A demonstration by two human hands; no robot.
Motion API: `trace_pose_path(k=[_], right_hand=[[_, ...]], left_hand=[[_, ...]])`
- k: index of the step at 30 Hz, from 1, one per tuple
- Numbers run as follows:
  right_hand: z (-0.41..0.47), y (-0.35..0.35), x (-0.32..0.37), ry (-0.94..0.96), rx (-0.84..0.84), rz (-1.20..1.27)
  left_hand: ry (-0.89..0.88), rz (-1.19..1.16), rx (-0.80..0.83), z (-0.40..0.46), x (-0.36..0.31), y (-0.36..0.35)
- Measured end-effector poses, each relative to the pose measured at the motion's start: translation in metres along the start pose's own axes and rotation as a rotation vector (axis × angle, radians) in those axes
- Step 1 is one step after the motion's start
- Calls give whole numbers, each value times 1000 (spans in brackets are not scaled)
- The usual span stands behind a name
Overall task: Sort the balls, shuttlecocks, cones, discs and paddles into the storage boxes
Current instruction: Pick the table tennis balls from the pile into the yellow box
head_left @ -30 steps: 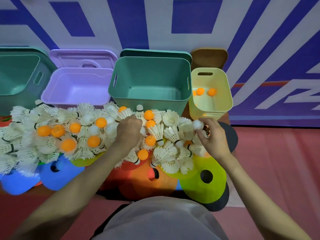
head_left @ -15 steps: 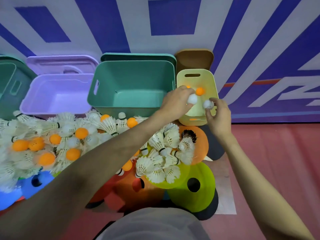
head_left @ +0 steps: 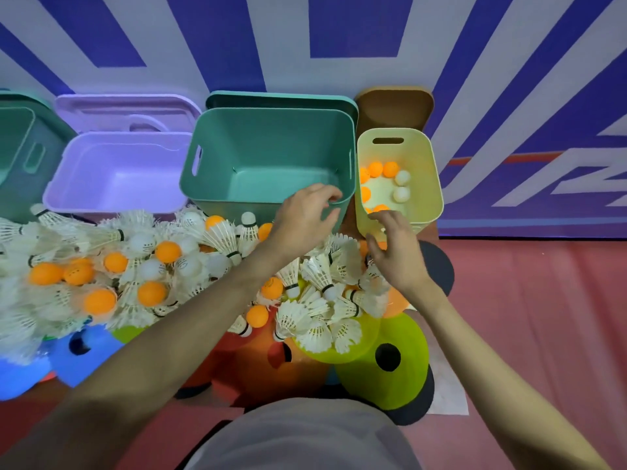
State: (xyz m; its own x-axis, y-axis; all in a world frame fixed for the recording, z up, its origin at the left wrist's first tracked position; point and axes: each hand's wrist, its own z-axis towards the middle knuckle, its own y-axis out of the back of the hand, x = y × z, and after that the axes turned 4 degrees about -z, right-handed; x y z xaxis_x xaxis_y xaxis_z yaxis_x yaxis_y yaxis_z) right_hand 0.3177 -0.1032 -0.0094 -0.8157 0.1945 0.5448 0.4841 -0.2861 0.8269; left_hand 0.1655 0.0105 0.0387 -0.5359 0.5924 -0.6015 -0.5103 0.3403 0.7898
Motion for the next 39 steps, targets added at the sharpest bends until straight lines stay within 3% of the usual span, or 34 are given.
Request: trace_pose_path(k=[6, 11, 22, 26, 31, 39], right_hand=[[2, -25, 47, 162, 145, -15], [20, -49, 90, 301, 218, -120], [58, -93, 122, 426, 365, -487], [57, -92, 122, 398, 347, -372], [42, -64, 113, 337, 156, -142], [11, -35, 74, 190, 39, -146]], left_hand=[[158, 4, -150, -56, 67, 37], [285, 44, -97, -98, 101, 55], [180, 45, 17, -124, 109, 57], [175, 45, 13, -122, 113, 59], [127, 86, 74, -109, 113, 58], [-60, 271, 282, -78, 114, 37]])
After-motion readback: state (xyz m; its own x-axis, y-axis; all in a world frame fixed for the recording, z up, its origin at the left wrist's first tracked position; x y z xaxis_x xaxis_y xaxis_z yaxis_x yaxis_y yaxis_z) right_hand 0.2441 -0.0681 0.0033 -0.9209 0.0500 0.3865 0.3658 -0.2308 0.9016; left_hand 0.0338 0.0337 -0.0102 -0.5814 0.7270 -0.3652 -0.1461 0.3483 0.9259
